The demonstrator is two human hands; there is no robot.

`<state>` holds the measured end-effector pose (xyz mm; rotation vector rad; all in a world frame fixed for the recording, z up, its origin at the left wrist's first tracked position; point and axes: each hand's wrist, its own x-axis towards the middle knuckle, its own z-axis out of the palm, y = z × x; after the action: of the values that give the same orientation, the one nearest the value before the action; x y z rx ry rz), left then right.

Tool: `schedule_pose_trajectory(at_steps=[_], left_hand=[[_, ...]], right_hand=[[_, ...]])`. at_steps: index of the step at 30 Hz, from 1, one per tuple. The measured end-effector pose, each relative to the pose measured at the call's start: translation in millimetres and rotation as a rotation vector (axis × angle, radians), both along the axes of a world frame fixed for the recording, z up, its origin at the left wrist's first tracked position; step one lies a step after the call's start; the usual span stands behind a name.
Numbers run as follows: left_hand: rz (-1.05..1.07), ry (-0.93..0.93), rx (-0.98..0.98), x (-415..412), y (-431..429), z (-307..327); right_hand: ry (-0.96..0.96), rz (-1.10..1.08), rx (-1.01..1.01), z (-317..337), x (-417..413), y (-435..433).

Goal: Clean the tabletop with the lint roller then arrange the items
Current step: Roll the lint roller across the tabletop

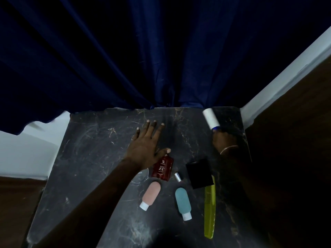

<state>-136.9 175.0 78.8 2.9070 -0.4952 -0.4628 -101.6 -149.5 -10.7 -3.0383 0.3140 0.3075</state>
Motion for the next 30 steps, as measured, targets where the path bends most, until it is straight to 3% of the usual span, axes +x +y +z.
schedule_pose_trajectory(at_steps=[5,11,19,30], left_hand=[[0.017,0.000,-0.001,-1,5,2],[0.011,-0.014,0.006,-3,6,-1],[0.015,-0.014,0.006,-8,15,-5],[0.020,-0.012,0.027,-11,18,-5]], right_hand=[[-0.106,-0.309,0.107,-3,-6,-33],[-0.129,-0.328,0.079,-1,-12,-36],[0.034,0.049,-0.037,-2,-5,5],[0.028,0.560,-0.187,-6,-11,43]])
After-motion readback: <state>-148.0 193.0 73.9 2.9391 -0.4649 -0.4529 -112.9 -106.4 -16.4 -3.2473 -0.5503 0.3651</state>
